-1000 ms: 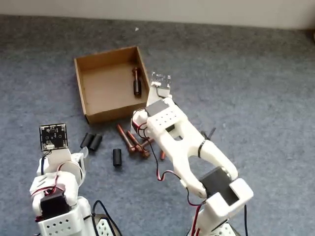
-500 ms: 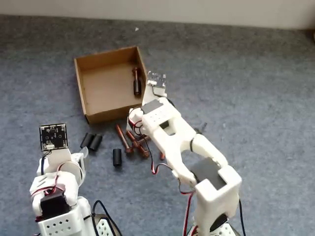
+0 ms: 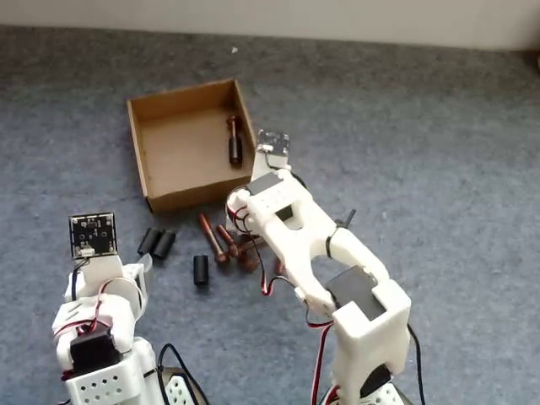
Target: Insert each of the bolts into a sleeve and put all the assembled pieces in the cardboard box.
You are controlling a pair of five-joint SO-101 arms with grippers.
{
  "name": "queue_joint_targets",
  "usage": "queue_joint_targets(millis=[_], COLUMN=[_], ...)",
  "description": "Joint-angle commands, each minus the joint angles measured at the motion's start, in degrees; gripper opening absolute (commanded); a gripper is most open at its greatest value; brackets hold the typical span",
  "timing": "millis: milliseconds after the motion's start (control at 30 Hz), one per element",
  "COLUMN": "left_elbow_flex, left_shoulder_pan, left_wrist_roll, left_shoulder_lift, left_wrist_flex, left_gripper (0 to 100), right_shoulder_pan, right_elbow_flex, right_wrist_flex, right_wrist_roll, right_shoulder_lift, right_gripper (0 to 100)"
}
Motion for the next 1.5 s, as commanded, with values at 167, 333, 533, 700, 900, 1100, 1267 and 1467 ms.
queue_joint_targets(millis=[167,333,533,700,900,1100,1267,1467], left_elbow_flex=[-0.13,-0.75,-4.44,-11.03,-18.24,-32.66,-45.41,-55.16], left_shoulder_pan=[-0.48,-0.4,1.45,10.42,24.57,34.59,39.87,48.48], left_wrist_roll=[-0.62,-0.62,-0.62,-0.53,-0.53,-0.53,0.79,7.3], left_shoulder_lift=[-0.22,-0.22,-0.22,-0.13,5.76,32.48,54.11,72.92], left_wrist_flex=[-0.26,-0.26,-0.7,-0.26,-0.09,-0.09,-0.09,-0.62], left_gripper=[26,26,26,24,21,21,22,24], right_shoulder_pan=[-0.4,-0.31,4.44,12.09,23.52,31.34,36.62,43.91], right_elbow_flex=[-2.86,4.88,19.82,30.81,39.96,49.54,54.37,55.87], right_wrist_flex=[10.24,12.0,12.0,11.65,8.04,-4.18,-11.82,-15.6], right_wrist_roll=[9.93,13.71,14.68,14.68,14.68,14.24,14.24,14.24], right_shoulder_lift=[-18.15,-33.89,-52.0,-62.37,-66.07,-66.24,-66.42,-66.33], right_gripper=[0.4,0.4,0.4,0.4,0.4,0.4,0.4,0.4])
